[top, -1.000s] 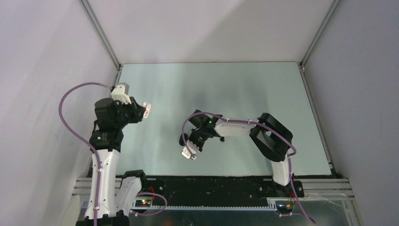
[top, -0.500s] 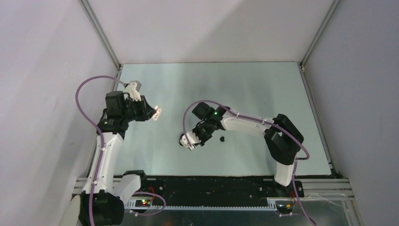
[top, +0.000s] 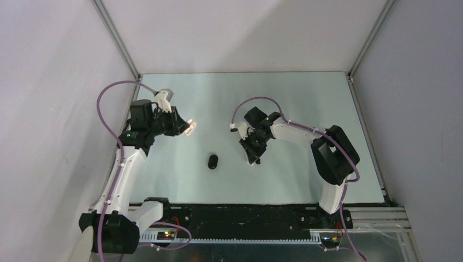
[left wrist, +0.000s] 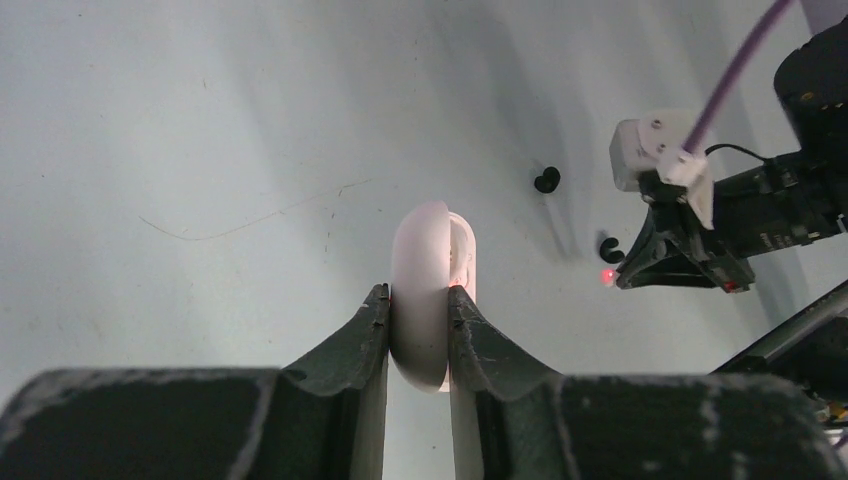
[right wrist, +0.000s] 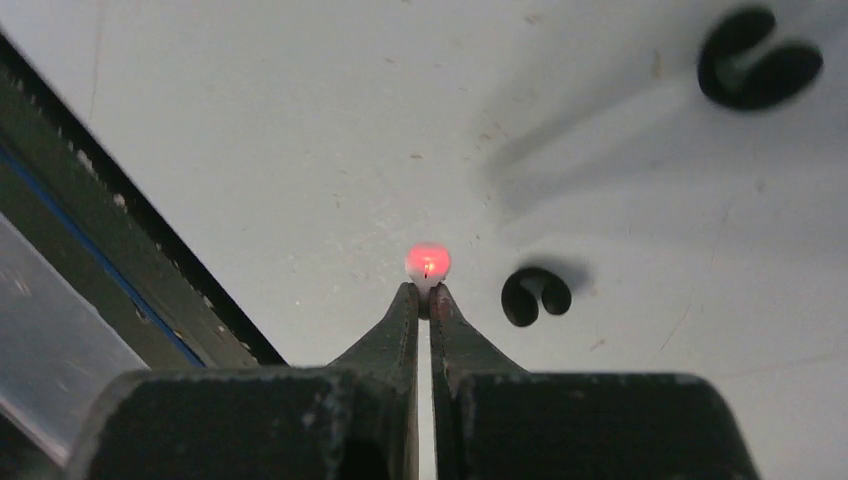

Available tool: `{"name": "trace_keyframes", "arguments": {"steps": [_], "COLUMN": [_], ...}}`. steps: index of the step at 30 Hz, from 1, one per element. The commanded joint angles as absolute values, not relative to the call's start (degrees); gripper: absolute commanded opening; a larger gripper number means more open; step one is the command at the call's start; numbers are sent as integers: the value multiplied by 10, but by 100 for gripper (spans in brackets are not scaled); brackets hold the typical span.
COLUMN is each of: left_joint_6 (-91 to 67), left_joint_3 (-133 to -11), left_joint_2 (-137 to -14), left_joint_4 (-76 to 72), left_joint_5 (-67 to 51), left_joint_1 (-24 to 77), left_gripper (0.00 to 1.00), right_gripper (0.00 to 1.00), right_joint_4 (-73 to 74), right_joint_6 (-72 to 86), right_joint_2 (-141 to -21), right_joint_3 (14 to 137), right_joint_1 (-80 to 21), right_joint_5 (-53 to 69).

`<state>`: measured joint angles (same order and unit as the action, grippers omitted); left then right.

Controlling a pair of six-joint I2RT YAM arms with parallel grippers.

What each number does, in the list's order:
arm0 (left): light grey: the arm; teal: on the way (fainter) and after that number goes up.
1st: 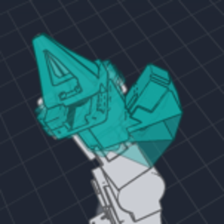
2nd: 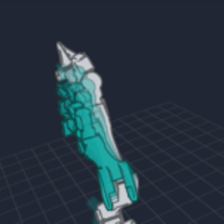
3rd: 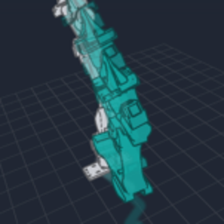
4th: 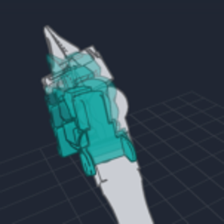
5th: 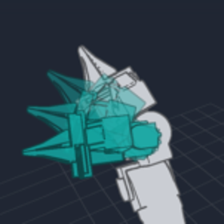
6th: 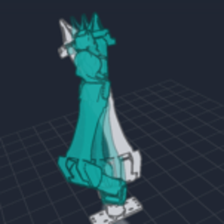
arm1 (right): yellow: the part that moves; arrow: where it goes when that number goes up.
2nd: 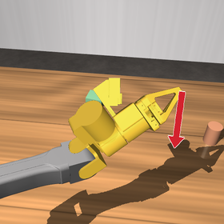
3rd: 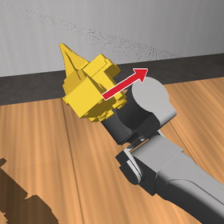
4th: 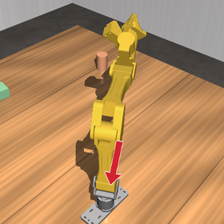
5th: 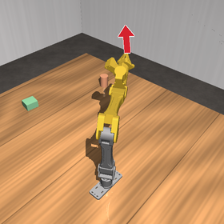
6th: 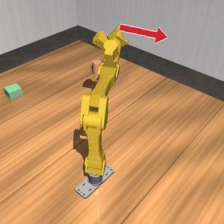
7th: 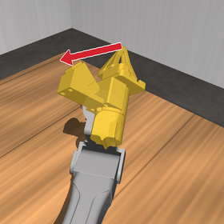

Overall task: Insert the wireless bluetooth earbuds into the charging case
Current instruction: Move the left earbud to the center of the board.

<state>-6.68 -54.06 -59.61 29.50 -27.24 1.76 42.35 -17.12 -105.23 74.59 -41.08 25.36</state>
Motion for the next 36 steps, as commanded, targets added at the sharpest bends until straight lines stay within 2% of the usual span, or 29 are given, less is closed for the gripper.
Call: {"name": "trace_keyframes", "arguments": {"steps": [1, 8, 17, 20, 25, 29, 31, 32, 36], "left_joint_6": [-84, -101, -94, -93, -87, -67, -50, -39, -16], "left_joint_3": [-554, -544, -530, -528, -526, -526, -526, -526, -527], "left_joint_2": [-579, -554, -536, -534, -530, -523, -519, -517, -516], "left_joint_4": [272, 276, 290, 290, 290, 294, 297, 299, 307], "left_joint_5": [-280, -276, -270, -270, -266, -259, -251, -249, -241], "left_joint_1": [22, 23, 22, 23, 23, 23, 22, 23, 23], "left_gripper": [0, 0, 0, 0, 0, 0, 0, 0, 0], "right_gripper": [0, 0, 33, 39, 42, 40, 42, 44, 45], "right_joint_4": [399, 395, 407, 418, 441, 505, 557, 595, 630], "right_joint_6": [41, 142, 119, 100, 37, -165, -337, -479, -805], "right_joint_2": [-1038, -1092, -1134, -1125, -1092, -1081, -1075, -1064, -1026], "right_joint_3": [739, 773, 835, 837, 846, 896, 915, 913, 857], "right_joint_1": [-420, -428, -471, -472, -447, -428, -431, -431, -444], "right_joint_5": [173, 87, 136, 159, 227, 339, 394, 417, 387]}}
